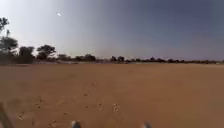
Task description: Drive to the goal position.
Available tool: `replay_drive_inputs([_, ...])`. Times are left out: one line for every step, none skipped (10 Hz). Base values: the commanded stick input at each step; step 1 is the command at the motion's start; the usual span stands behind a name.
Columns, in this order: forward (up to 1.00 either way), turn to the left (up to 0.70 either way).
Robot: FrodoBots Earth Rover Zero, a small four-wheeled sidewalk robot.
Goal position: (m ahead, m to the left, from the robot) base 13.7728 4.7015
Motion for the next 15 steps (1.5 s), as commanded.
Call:
replay_drive_inputs([0.70,0.00])
replay_drive_inputs([0.70,0.00])
replay_drive_inputs([0.70,0.00])
replay_drive_inputs([0.70,0.00])
replay_drive_inputs([0.70,0.00])
replay_drive_inputs([0.70,0.00])
replay_drive_inputs([0.70,0.00])
replay_drive_inputs([0.70,0.00])
replay_drive_inputs([0.70,0.00])
replay_drive_inputs([0.70,0.00])
replay_drive_inputs([0.70,0.00])
replay_drive_inputs([0.70,0.00])
replay_drive_inputs([0.70,0.00])
replay_drive_inputs([0.70,0.00])
replay_drive_inputs([0.70,0.00])
